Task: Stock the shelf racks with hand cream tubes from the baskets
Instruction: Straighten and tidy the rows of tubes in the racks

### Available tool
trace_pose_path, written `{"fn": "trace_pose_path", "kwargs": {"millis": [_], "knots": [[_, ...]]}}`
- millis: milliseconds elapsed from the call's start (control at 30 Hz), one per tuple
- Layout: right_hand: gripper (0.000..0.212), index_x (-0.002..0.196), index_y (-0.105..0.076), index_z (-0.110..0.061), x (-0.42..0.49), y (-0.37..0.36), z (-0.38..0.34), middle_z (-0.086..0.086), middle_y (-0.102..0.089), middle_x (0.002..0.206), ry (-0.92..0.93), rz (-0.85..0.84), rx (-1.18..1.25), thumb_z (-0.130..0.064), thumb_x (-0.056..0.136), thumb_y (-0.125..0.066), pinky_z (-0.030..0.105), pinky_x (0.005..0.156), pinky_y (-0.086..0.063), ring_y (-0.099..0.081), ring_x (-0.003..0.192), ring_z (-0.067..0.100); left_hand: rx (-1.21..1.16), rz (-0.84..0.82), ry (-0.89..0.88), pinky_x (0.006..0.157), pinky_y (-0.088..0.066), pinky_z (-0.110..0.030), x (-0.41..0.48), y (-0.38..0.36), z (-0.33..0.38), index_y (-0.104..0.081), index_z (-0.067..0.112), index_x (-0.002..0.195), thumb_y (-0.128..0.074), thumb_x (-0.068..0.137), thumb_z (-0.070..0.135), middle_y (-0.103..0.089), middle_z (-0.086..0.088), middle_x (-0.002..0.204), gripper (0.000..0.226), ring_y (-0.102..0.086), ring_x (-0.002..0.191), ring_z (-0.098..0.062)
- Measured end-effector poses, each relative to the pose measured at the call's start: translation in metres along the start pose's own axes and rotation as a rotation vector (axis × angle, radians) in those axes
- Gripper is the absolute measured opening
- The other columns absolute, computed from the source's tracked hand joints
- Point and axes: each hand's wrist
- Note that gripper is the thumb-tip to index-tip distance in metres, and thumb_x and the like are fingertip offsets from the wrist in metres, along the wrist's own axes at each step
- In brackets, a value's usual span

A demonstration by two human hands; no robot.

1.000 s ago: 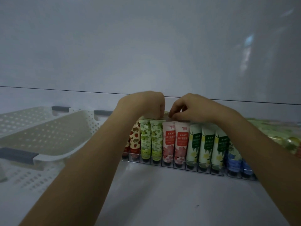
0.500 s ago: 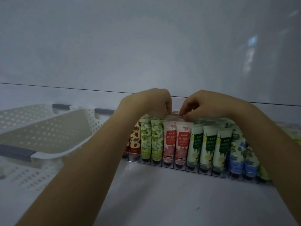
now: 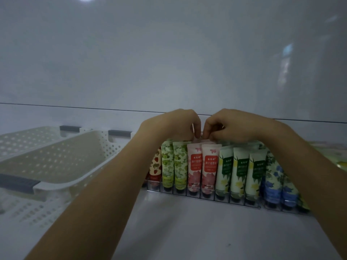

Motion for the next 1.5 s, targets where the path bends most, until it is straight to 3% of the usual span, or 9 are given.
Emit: {"fn": "trace_pose_path", "kwargs": {"millis": [100,267,500,767,967,1100,1300,1500], "knots": [[0.018,0.086,-0.064,-0.030,0.000,0.001,0.002,-0.014,-0.064,0.089,0.005,0.032,0.009,-0.014,0.088,-0.058,0.022,0.078,-0.048,-0.060,0.085,0.004,0.000,-0.008,0.001,0.076,-0.042,-0.025,0.000,0.000,0.000,-0.064,0.023,0.097,-0.053,0.087,0.008,-0.061,0.002,0.101,0.022,-0.054,0.091,-0.015],[0.017,0.086,-0.066,-0.029,0.003,0.001,0.004,-0.016,-0.064,0.087,-0.024,-0.034,0.014,-0.014,0.087,-0.059,0.019,0.074,-0.046,-0.057,0.080,-0.001,-0.006,0.028,0.026,0.073,-0.039,-0.022,-0.001,0.002,-0.001,-0.065,0.019,0.102,-0.051,0.089,0.008,-0.062,0.000,0.110,0.023,-0.051,0.087,-0.013],[0.014,0.092,-0.066,-0.030,0.010,-0.001,0.009,-0.013,-0.059,0.088,0.015,0.253,0.011,-0.019,0.090,-0.057,0.008,0.061,-0.033,-0.047,0.072,-0.008,0.035,0.124,0.113,0.091,-0.049,-0.037,0.002,-0.003,-0.014,-0.063,0.021,0.100,-0.047,0.090,0.009,-0.061,-0.001,0.112,0.023,-0.058,0.102,-0.021],[0.019,0.103,-0.070,-0.021,0.020,-0.021,0.001,-0.009,-0.062,0.092,-0.039,0.162,0.038,-0.018,0.090,-0.056,0.007,0.063,-0.036,-0.053,0.080,0.002,0.031,0.075,0.102,0.090,-0.050,-0.041,0.009,-0.010,-0.019,-0.055,0.033,0.076,-0.053,0.087,0.017,-0.063,-0.001,0.108,0.019,-0.059,0.099,-0.023],[0.023,0.110,-0.067,-0.020,0.020,-0.022,0.003,-0.004,-0.065,0.104,-0.082,0.197,0.060,-0.017,0.090,-0.056,0.009,0.061,-0.036,-0.052,0.081,0.003,0.023,0.101,0.114,0.090,-0.050,-0.040,0.008,-0.009,-0.023,-0.058,0.031,0.082,-0.051,0.088,0.012,-0.062,-0.001,0.111,0.021,-0.058,0.101,-0.022],[0.023,0.111,-0.068,-0.020,0.021,-0.023,0.003,-0.001,-0.066,0.113,-0.104,0.148,0.042,-0.019,0.092,-0.054,0.018,0.077,-0.039,-0.054,0.091,0.008,0.026,0.088,0.139,0.090,-0.050,-0.040,0.010,-0.012,-0.026,-0.053,0.030,0.080,-0.051,0.088,0.011,-0.061,-0.001,0.110,0.021,-0.058,0.102,-0.022],[0.026,0.104,-0.070,-0.019,0.024,-0.027,0.004,-0.002,-0.066,0.107,-0.088,0.177,0.076,-0.007,0.092,-0.050,0.010,0.062,-0.038,-0.054,0.086,0.006,0.038,0.104,0.167,0.080,-0.047,-0.032,0.009,-0.011,-0.025,-0.052,0.030,0.082,-0.051,0.090,0.014,-0.061,0.001,0.107,0.018,-0.058,0.100,-0.021],[0.026,0.102,-0.069,-0.019,0.023,-0.025,0.004,-0.009,-0.059,0.091,-0.037,0.220,0.051,-0.007,0.092,-0.049,0.004,0.062,-0.034,-0.052,0.084,0.004,0.024,0.102,0.165,0.082,-0.048,-0.033,0.009,-0.011,-0.022,-0.053,0.030,0.083,-0.050,0.089,0.012,-0.061,-0.001,0.108,0.019,-0.057,0.099,-0.021]]}}
Point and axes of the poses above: each hand's wrist, its own x-axis towards the middle knuckle, its own y-axis out of the back of the hand, z = x × y
